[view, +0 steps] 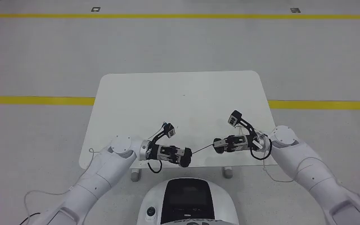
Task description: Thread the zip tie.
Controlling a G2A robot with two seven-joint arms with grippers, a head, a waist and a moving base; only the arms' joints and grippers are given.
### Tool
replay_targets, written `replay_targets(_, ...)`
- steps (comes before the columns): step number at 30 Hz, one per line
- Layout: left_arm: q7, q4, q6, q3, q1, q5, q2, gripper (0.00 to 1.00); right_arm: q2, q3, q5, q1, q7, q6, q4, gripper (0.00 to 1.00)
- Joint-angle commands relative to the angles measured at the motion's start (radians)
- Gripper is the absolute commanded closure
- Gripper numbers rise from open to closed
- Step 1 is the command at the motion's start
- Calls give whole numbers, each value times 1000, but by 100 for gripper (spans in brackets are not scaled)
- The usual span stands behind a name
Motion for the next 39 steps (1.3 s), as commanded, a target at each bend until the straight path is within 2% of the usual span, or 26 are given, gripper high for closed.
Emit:
replay_targets(1,0,0,0,0,0,0,0,0,-3,4,0,-1,0,0,-1,100)
replay_targets(12,0,0,0,0,0,0,0,0,-10,4,-5,6,0,0,-2,100)
replay_targets(14,9,-17,15,11,1,12,-1,0,-13,4,16,-5,0,0,-25,100)
replay_targets(18,-74,-21,29,38,-26,-15,-5,0,-13,14,79,-32,0,0,-73,100)
replay_targets(23,-78,-2,31,110,-78,-27,-13,0,-7,9,107,-47,0,0,-91,100)
replay_targets(27,-78,12,6,182,-123,-79,-15,0,-7,-2,124,-46,0,0,-83,100)
replay_targets(28,-78,13,3,187,-127,-79,-15,0,-8,-6,121,-43,0,0,-81,100)
replay_targets(36,-78,13,3,187,-127,-79,-15,0,-9,-4,117,-37,0,0,-77,100)
replay_targets(39,12,-9,13,183,-114,-78,-16,0,-11,2,88,-46,-52,0,-110,100)
